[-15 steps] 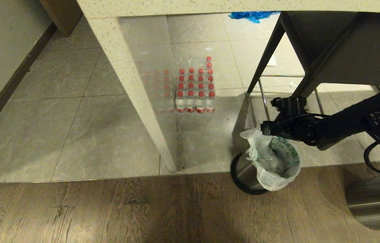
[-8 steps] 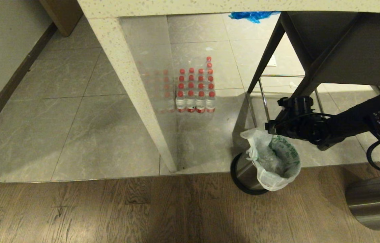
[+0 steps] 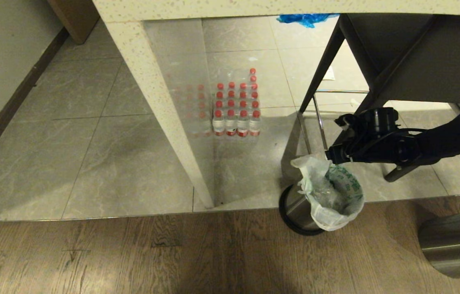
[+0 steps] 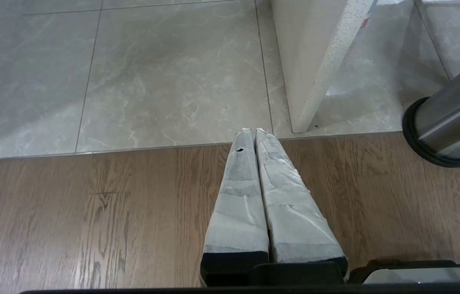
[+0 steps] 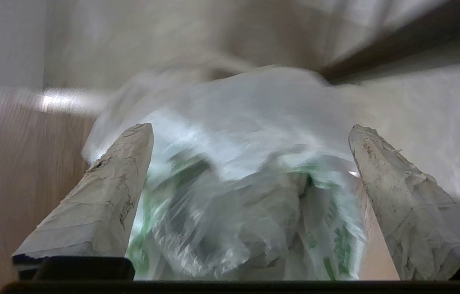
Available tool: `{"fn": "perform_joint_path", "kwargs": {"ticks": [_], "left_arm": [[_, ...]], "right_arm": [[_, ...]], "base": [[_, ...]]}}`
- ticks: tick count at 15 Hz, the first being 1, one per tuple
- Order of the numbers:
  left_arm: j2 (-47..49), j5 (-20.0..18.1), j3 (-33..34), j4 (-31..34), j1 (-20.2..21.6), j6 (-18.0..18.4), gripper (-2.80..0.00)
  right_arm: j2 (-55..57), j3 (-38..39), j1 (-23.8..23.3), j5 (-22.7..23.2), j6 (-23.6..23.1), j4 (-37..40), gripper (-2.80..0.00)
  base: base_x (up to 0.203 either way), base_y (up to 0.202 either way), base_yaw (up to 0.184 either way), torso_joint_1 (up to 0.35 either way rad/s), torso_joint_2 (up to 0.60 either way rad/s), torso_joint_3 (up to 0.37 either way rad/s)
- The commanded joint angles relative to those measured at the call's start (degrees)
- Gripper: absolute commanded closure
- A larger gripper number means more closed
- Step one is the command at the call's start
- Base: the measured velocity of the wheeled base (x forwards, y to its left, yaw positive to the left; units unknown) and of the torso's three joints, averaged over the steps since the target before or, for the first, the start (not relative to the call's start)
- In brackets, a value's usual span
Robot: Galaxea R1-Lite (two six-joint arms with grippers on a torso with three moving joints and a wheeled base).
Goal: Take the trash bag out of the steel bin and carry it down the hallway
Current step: Pick up the trash bag
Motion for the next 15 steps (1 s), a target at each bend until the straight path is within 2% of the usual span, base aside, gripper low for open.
{"fn": "perform_joint_path", "kwargs": {"ticks": [1,2,4,6,10,15], "left_arm": [[0.0,0.0,0.0,0.0,0.0,0.0,0.00],[0.0,0.0,0.0,0.0,0.0,0.0,0.00],[0.0,0.0,0.0,0.0,0.0,0.0,0.00],[0.1,0.0,0.1,0.0,0.0,0.0,0.00],[0.0,0.0,0.1,0.0,0.0,0.0,0.00],[0.0,0.0,0.0,0.0,0.0,0.0,0.00]], "right_arm": [[-0.6,0.4,-0.8,3.2,-4.7,0.5,-2.80],[-0.9,0.7,-1.6,5.7,-7.7,1.8,-2.80],[-1.2,0.5,-2.1,7.4,-8.2,3.4,-2.80],[-1.0,1.1,-2.7,11.2,-9.2,3.7,-2.80],[1.9,0.4,-2.9,12.3,-12.7,3.6,-2.80],[4.3,-0.6,-4.3,16.0,-15.8,3.5,-2.80]], "base": [[0.000,0.000,0.000,0.000,0.00,0.000],[0.000,0.000,0.000,0.000,0.00,0.000],[0.000,0.000,0.000,0.000,0.00,0.000],[0.000,0.000,0.000,0.000,0.00,0.000],[0.000,0.000,0.000,0.000,0.00,0.000],[0.000,0.000,0.000,0.000,0.00,0.000]]}}
